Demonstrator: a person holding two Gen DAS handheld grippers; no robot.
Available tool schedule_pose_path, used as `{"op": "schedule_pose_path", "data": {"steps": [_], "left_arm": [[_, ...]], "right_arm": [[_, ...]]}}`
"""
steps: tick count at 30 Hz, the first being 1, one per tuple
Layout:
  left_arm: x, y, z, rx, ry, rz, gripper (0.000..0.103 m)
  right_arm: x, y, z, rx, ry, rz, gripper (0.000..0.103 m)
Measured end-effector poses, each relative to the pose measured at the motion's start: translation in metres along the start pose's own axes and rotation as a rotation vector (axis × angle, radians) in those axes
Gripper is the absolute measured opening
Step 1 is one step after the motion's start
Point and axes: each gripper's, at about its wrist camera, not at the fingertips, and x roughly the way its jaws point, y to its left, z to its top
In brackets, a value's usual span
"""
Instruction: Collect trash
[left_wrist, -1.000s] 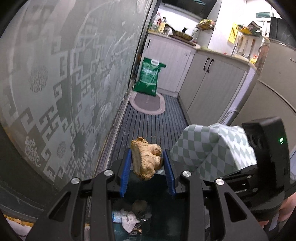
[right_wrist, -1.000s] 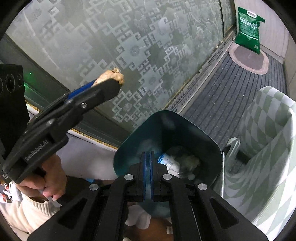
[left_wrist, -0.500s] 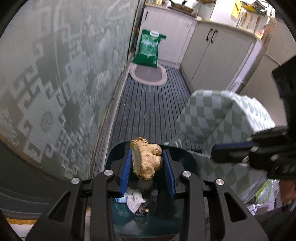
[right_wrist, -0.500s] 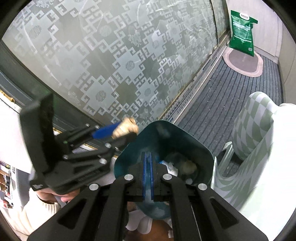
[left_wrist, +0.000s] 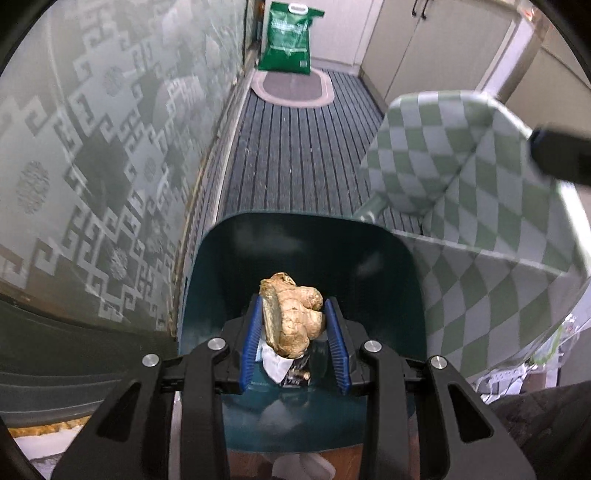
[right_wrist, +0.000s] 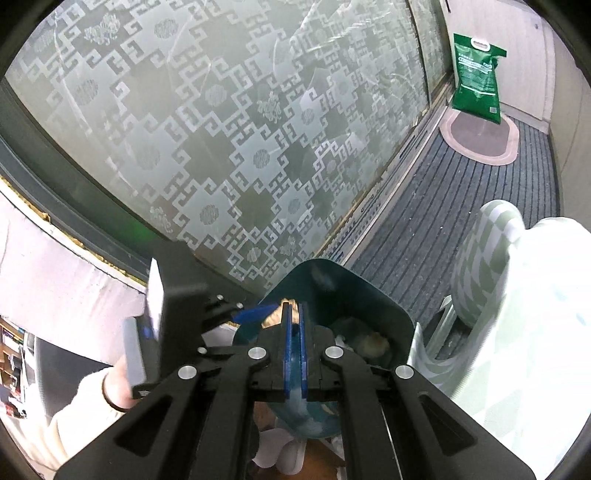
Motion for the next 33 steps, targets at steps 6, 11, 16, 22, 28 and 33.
{"op": "schedule_pose_path", "data": {"steps": [6, 11, 16, 22, 28, 33], "left_arm": [[0.019, -0.007, -0.009, 0.035, 0.082, 0.021, 0.037], [0.032, -0.011, -0.013, 0.058, 0.134, 0.029, 0.037], [0.043, -0.013, -0.016, 0.080, 0.171, 0.056, 0.040], [0.034, -0.020, -0.015, 0.102, 0.120, 0.093, 0.036], [0.001, -0.032, -0.012, 0.133, -0.014, 0.091, 0.028], [-0.030, -0.045, -0.011, 0.130, -0.151, 0.069, 0.029]], "right_arm": [[-0.011, -0.004, -0.001, 0.005, -0.018, -0.004, 0.003], [-0.021, -0.005, -0.005, 0.001, -0.029, -0.013, 0.019], [-0.034, -0.008, -0.009, 0.005, -0.050, -0.027, 0.024], [-0.052, -0.008, -0.015, 0.002, -0.082, -0.056, 0.025], [-0.072, -0.003, -0.028, -0.030, -0.113, -0.139, 0.025], [-0.097, -0.001, -0.042, -0.038, -0.160, -0.211, 0.034]]}}
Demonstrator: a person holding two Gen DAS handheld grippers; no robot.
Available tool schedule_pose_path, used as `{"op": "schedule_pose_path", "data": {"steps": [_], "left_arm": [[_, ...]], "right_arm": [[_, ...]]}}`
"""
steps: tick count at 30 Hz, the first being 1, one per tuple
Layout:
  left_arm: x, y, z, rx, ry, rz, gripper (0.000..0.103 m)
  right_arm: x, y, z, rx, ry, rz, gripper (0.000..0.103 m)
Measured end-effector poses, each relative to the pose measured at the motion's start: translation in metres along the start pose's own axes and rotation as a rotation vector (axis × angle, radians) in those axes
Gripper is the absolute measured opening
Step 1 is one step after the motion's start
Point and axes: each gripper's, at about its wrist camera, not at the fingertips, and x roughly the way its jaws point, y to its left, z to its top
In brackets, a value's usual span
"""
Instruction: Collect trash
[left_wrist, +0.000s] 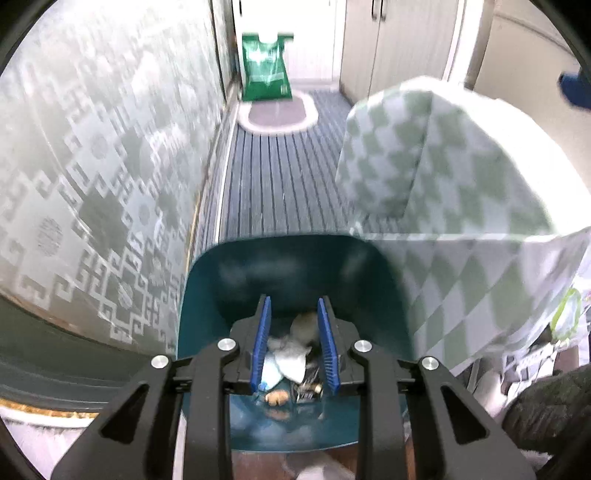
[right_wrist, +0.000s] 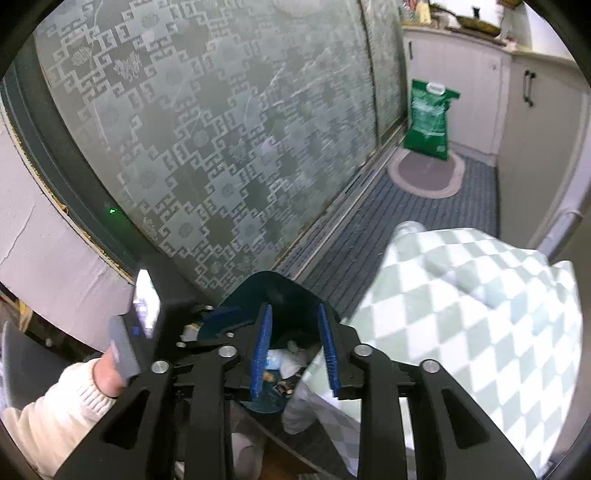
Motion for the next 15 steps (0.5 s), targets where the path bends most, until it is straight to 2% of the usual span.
{"op": "schedule_pose_path", "data": {"steps": [1, 4, 7, 8, 12, 15], "left_arm": [[-0.006, -0.001, 0.001, -0.004, -0.024, -0.004, 0.030], [-0.026, -0.007, 0.003, 0.005, -0.102, 0.001, 0.040], [-0.042, -0.011, 0.005, -0.006, -0.155, -0.024, 0.049], [-0.048, -0.013, 0.004, -0.004, -0.171, -0.023, 0.052], [-0.069, -0.020, 0.007, 0.002, -0.242, -0.022, 0.070], [-0.077, -0.024, 0.007, -0.005, -0.273, -0.021, 0.082]], "right_arm": [[-0.007, -0.001, -0.003, -0.001, -0.016, -0.014, 0.040], [-0.020, -0.001, -0.008, -0.003, -0.046, -0.039, 0.043], [-0.035, -0.003, -0.018, 0.007, -0.077, -0.064, 0.055], [-0.039, -0.004, -0.023, 0.015, -0.088, -0.073, 0.057], [-0.061, -0.005, -0.041, 0.022, -0.131, -0.132, 0.064], [-0.078, -0.007, -0.053, 0.034, -0.174, -0.164, 0.076]]}}
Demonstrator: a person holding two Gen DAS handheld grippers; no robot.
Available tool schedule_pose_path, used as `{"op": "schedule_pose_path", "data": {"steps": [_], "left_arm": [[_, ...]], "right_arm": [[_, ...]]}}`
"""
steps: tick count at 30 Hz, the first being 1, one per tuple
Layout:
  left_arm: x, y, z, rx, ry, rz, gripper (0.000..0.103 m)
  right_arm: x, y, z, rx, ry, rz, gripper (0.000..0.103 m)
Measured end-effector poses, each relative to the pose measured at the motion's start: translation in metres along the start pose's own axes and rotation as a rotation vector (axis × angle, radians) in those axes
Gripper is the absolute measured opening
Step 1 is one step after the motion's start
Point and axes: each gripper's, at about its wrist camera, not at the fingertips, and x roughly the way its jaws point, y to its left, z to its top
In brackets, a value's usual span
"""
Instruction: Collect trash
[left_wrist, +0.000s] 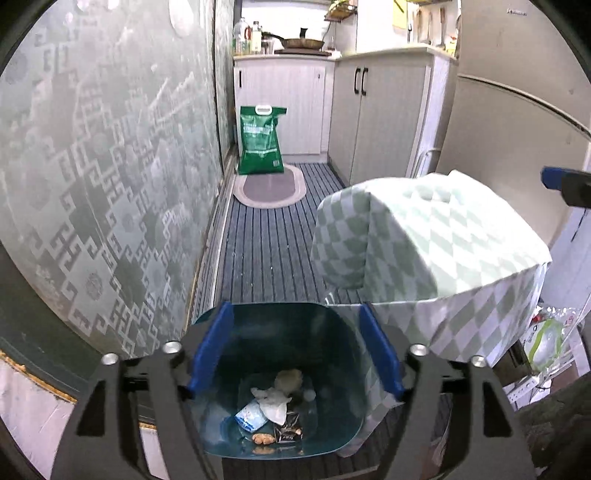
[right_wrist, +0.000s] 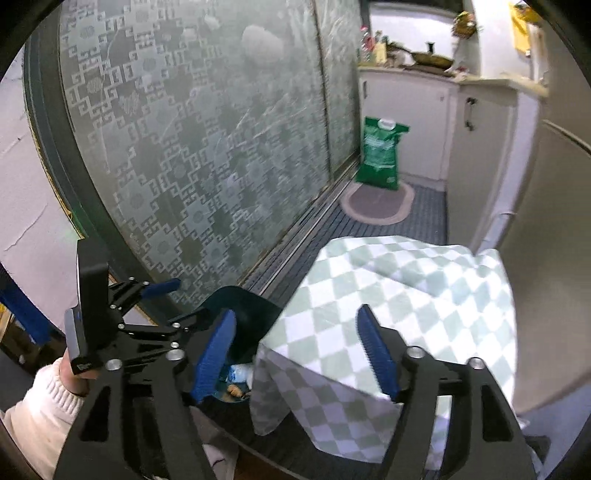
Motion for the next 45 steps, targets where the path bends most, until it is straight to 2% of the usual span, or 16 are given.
{"op": "schedule_pose_path", "data": {"steps": [2, 3, 4, 8, 11, 19, 25, 38, 45], "left_arm": [[-0.007, -0.005, 0.001, 0.009, -0.017, 0.005, 0.085], [-0.009, -0.007, 0.001, 0.012, -0.028, 0.013, 0.092], [-0.012, -0.009, 0.000, 0.016, -0.043, 0.021, 0.094], [-0.029, -0.017, -0.001, 0.027, -0.101, 0.038, 0.100], [-0.039, -0.021, -0.002, 0.037, -0.116, 0.031, 0.100], [-0.062, -0.035, -0.006, 0.039, -0.175, 0.000, 0.100], [-0.065, -0.043, -0.011, 0.044, -0.172, 0.018, 0.100], [-0.065, -0.034, -0.010, 0.000, -0.161, 0.046, 0.100], [-0.066, -0.031, -0.009, -0.012, -0.159, 0.038, 0.100]], "right_arm": [[-0.013, -0.005, -0.006, 0.006, -0.027, -0.030, 0.085], [-0.019, -0.007, -0.009, 0.008, -0.038, -0.046, 0.088], [-0.024, -0.009, -0.011, 0.008, -0.047, -0.068, 0.093], [-0.041, -0.017, -0.029, 0.008, -0.059, -0.134, 0.099], [-0.050, -0.016, -0.046, -0.038, -0.050, -0.184, 0.100], [-0.066, -0.023, -0.076, -0.016, -0.057, -0.169, 0.100], [-0.066, -0.026, -0.079, -0.002, -0.065, -0.164, 0.100], [-0.057, -0.022, -0.078, -0.008, -0.053, -0.120, 0.100], [-0.052, -0.017, -0.078, -0.026, -0.039, -0.116, 0.100]]}}
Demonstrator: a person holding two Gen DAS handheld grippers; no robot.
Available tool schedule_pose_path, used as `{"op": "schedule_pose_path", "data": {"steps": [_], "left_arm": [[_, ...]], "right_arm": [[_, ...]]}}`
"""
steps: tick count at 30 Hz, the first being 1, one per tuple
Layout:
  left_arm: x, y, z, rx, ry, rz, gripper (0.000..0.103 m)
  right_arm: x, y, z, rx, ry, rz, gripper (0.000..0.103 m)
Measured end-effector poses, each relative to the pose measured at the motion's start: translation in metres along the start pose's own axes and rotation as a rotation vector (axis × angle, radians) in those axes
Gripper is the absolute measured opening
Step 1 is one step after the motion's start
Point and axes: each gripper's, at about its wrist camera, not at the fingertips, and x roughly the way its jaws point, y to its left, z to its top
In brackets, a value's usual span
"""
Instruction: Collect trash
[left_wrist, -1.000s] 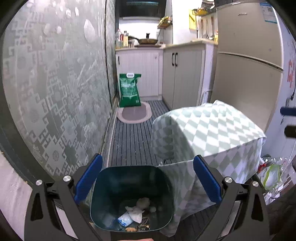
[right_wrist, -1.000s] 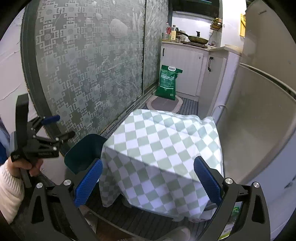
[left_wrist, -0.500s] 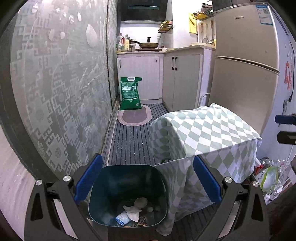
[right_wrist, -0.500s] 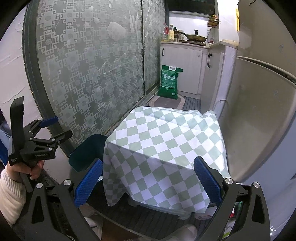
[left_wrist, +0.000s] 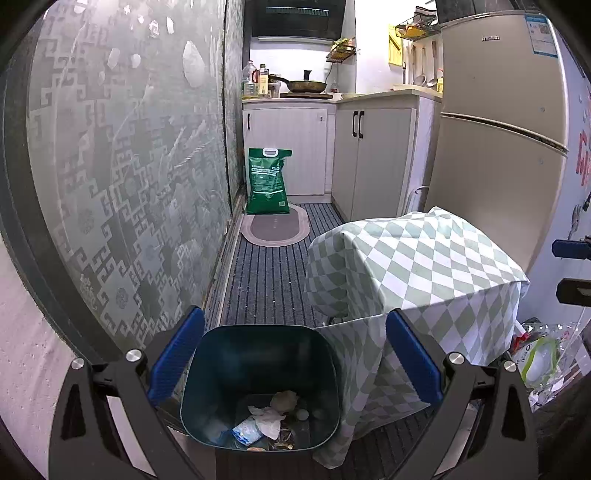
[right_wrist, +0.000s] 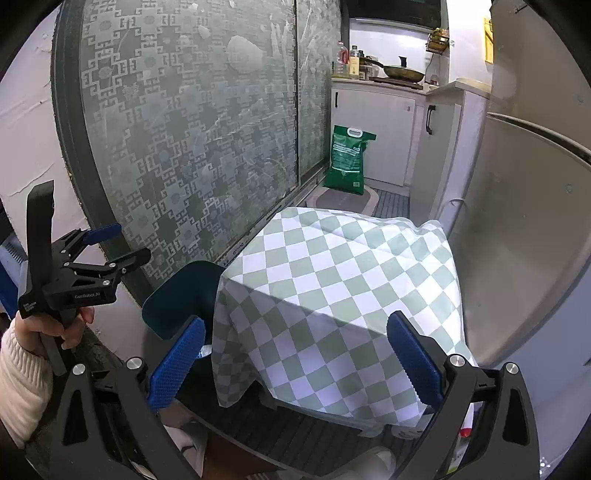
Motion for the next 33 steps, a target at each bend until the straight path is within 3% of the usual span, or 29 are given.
{"op": "schedule_pose_path", "data": {"steps": [33], "left_arm": [[-0.0031, -0.0043, 0.0014, 0.003, 0.000, -0.014, 0.100]], "right_arm": [[0.0002, 0.0003, -0.0001, 0.000, -0.002, 0.002, 0.100]]}}
